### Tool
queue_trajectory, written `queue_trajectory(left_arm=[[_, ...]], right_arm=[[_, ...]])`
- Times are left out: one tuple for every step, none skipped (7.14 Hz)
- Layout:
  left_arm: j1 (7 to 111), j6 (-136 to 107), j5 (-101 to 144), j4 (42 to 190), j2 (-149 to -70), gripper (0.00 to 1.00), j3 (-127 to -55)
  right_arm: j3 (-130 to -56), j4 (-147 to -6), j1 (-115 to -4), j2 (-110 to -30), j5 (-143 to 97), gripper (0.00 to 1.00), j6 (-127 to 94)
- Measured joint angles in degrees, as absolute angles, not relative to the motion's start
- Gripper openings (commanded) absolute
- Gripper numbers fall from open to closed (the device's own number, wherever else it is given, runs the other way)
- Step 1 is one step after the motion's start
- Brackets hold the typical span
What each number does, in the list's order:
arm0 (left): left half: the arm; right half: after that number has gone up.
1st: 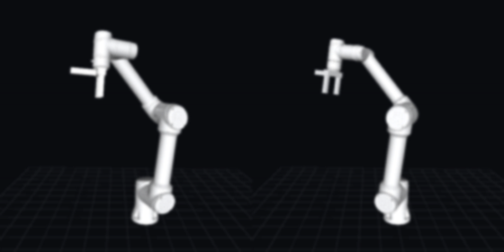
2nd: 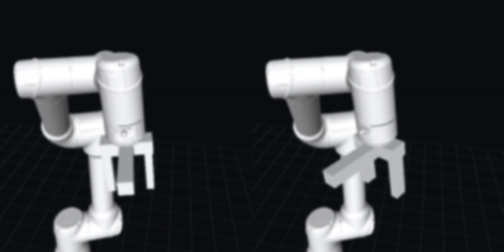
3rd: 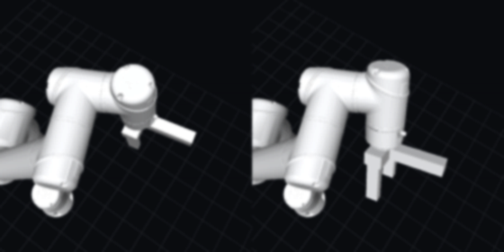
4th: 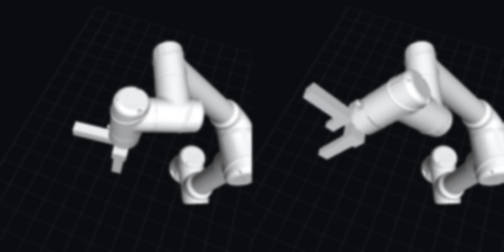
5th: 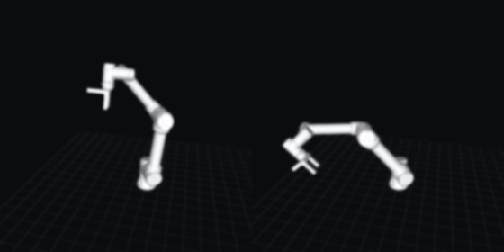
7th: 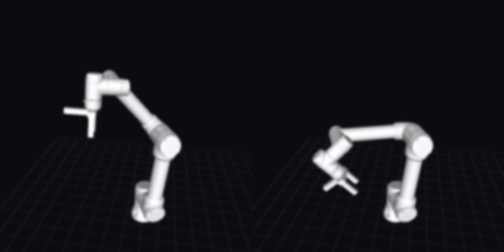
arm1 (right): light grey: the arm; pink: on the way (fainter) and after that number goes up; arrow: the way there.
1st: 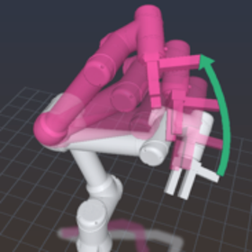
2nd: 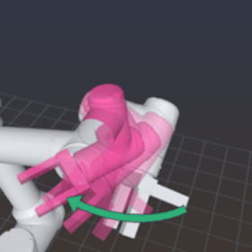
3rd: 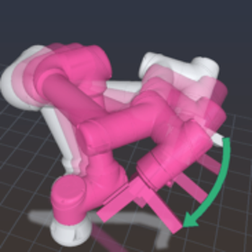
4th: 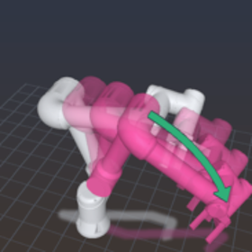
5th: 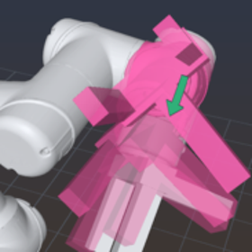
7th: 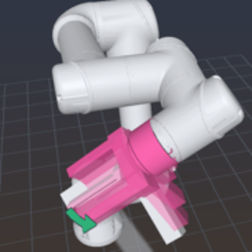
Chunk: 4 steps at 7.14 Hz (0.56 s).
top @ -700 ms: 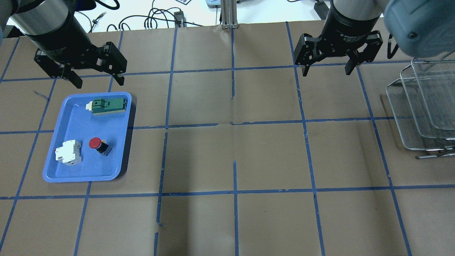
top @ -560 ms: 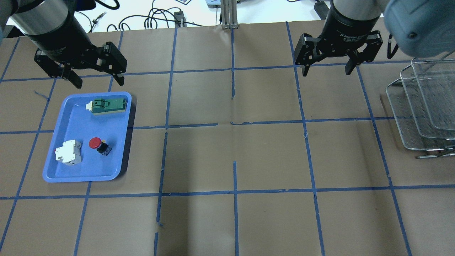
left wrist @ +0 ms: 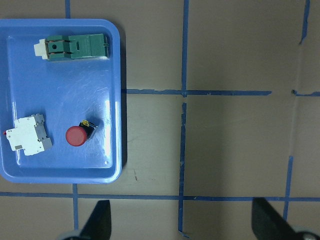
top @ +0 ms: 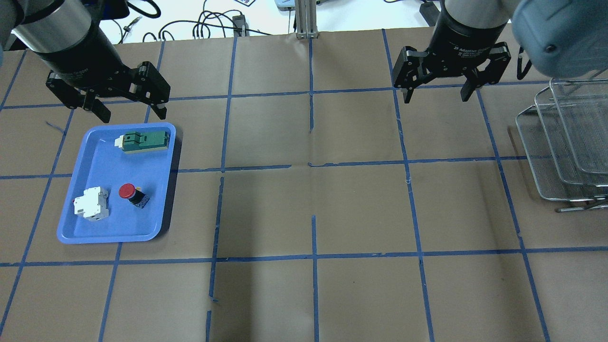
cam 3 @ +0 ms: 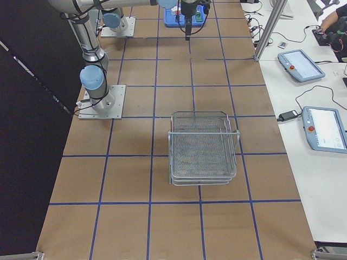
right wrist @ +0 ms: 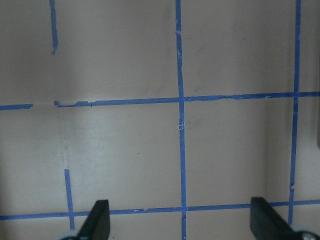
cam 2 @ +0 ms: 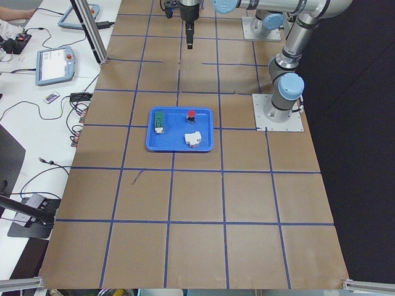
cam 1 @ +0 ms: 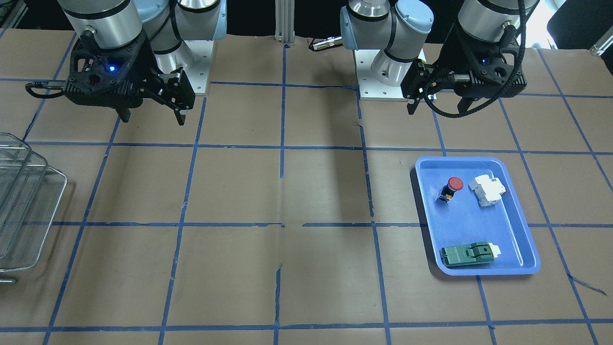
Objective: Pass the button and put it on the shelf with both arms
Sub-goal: 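Lower the left gripper toward the red push button on the blue tray, then close the left gripper on the red push button's black base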
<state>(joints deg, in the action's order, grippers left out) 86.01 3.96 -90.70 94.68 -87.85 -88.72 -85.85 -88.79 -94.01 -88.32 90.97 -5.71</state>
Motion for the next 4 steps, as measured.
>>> queue_trajectory(left_arm=[[82.9, 8.3, -90.7, 93.7, -88.5, 1.00, -91.9], [78.1, 13.3, -90.7, 89.8, -89.6, 1.00, -96.5], [73.2, 21.0, -90.6, 82.0, -91.4, 1.00, -102.3], [70.0, 29.6, -90.7, 72.7, -93.8, 1.00, -107.7]], right_arm=[[-85.9, -88.8, -94.1, -88.4, 91.0, 1.00, -5.7], [-86.1, -88.8, -94.1, -88.5, 91.0, 1.00, -5.7], [-86.2, -88.8, -94.1, -88.6, 91.0, 1.00, -5.7], [-86.3, -88.8, -94.1, -88.6, 91.0, 1.00, -5.6]])
